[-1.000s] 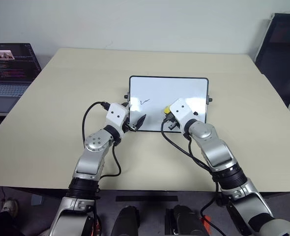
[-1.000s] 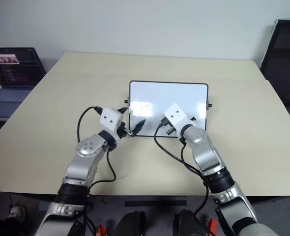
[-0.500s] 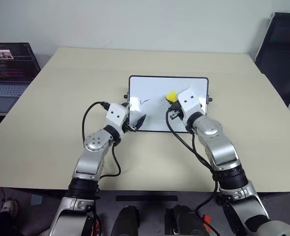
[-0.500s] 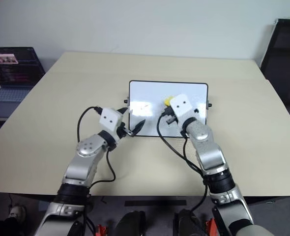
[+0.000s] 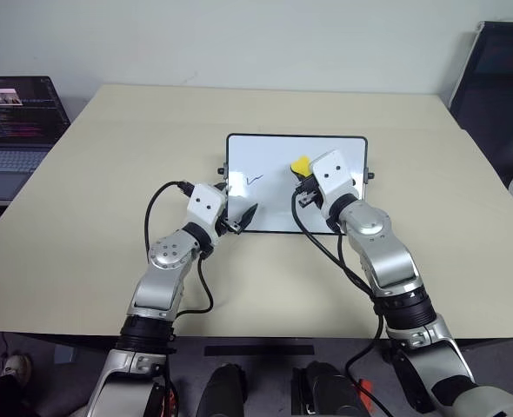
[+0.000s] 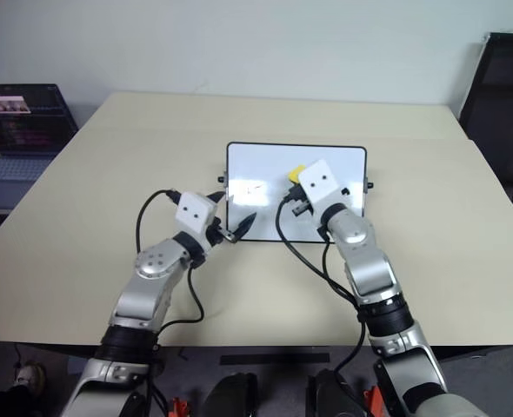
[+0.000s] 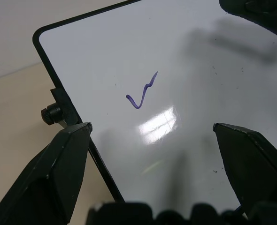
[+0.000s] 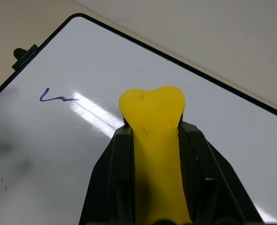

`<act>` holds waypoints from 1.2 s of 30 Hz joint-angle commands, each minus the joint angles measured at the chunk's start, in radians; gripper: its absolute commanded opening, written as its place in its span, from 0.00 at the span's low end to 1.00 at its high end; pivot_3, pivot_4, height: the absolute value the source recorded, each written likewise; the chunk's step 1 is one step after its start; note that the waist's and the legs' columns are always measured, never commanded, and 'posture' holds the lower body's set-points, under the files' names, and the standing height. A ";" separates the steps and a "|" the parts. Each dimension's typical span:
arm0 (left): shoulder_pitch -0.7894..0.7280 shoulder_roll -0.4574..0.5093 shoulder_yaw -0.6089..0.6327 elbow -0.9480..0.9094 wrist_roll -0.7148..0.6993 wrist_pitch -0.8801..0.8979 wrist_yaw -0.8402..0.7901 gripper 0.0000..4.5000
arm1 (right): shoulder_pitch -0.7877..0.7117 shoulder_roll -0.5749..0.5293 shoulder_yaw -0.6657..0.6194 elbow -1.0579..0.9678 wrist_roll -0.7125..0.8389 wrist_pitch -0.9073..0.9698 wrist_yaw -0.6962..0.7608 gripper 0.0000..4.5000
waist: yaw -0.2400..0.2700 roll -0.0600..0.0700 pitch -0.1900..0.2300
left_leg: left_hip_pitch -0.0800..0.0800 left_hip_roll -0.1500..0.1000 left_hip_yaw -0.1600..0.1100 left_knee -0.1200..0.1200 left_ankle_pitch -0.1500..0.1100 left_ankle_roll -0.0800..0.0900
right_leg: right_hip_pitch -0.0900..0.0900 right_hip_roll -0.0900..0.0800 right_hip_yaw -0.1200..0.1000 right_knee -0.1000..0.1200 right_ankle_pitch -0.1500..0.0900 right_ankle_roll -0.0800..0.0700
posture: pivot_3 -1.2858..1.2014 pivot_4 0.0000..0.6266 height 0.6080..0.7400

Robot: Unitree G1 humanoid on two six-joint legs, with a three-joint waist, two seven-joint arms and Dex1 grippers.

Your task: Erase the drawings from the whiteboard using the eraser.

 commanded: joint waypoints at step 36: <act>0.049 0.037 0.073 -0.113 0.000 0.048 0.089 1.00 | -0.235 0.135 0.207 0.488 -0.160 -0.153 0.060 0.21 | -0.007 0.000 0.000 | 0.000 0.001 -0.001 -0.001 0.000 0.000 | 0.000 -0.001 0.000 0.001 0.000 0.000 | 0.52 0.24 1.00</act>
